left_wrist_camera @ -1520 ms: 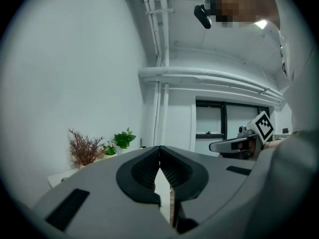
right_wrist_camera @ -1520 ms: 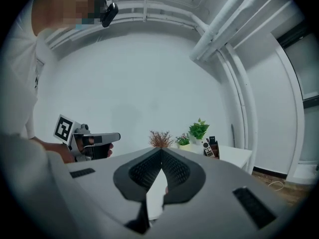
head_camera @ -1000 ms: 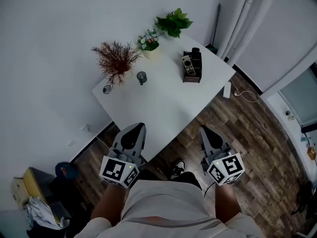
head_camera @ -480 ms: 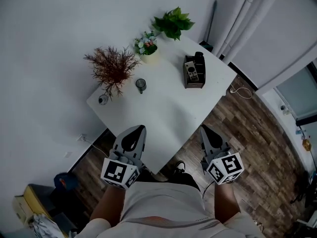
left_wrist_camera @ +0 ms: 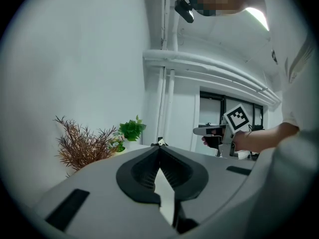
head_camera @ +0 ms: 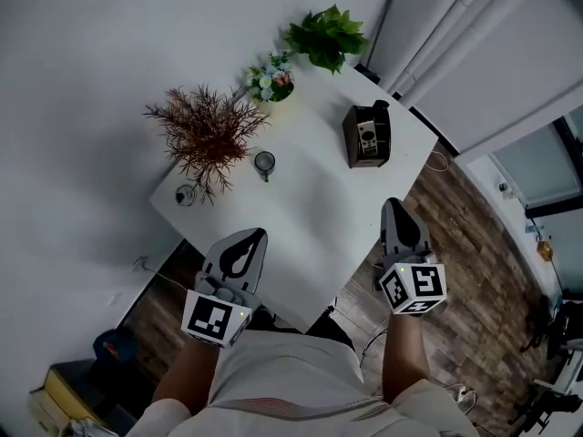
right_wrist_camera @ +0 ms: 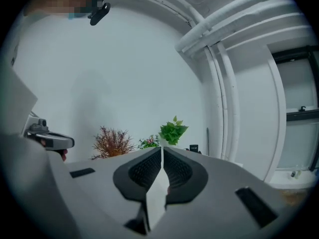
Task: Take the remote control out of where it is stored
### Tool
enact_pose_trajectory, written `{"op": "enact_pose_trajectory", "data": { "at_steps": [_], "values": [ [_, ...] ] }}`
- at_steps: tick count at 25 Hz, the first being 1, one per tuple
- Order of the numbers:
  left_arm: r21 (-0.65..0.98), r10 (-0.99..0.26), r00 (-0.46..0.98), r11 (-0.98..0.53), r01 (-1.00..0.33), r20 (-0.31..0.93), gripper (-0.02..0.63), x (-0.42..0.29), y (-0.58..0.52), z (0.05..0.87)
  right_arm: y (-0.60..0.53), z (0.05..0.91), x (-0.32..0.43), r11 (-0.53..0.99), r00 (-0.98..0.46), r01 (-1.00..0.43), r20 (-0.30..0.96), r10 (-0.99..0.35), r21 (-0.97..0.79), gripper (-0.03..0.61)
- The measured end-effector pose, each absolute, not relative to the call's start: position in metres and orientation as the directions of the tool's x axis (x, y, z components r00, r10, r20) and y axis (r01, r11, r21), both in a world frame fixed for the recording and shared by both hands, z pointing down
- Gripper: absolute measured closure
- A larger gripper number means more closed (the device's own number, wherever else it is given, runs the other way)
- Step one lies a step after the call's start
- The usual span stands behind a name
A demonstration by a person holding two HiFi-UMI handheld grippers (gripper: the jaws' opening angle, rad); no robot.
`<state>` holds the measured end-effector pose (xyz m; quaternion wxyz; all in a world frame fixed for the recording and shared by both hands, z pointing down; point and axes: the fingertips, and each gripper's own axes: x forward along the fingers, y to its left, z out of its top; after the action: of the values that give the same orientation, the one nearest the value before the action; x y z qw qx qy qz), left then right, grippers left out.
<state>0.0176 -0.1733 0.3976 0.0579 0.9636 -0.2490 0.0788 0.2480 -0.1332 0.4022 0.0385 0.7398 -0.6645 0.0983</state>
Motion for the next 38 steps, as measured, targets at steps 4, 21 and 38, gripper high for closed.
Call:
{"op": "enact_pose_trajectory", "data": {
  "at_steps": [4, 21, 38],
  "values": [
    [0.094, -0.478, 0.860, -0.862, -0.499, 0.180, 0.606, 0.019, -0.186, 0.399, -0.175, 0.411, 0.271, -0.155, 0.155, -0.988, 0.216, -0.964, 0.018, 0.562],
    [0.160, -0.543, 0.803, -0.795, -0.586, 0.245, 0.606, 0.018, -0.187, 0.422, -0.299, 0.504, 0.329, -0.151, 0.251, -0.955, 0.427, -0.869, 0.255, 0.371],
    [0.185, -0.551, 0.786, -0.773, -0.607, 0.281, 0.606, 0.002, -0.186, 0.433, -0.308, 0.516, 0.341, -0.215, 0.314, -0.938, 0.406, -0.858, 0.271, 0.393]
  ]
}}
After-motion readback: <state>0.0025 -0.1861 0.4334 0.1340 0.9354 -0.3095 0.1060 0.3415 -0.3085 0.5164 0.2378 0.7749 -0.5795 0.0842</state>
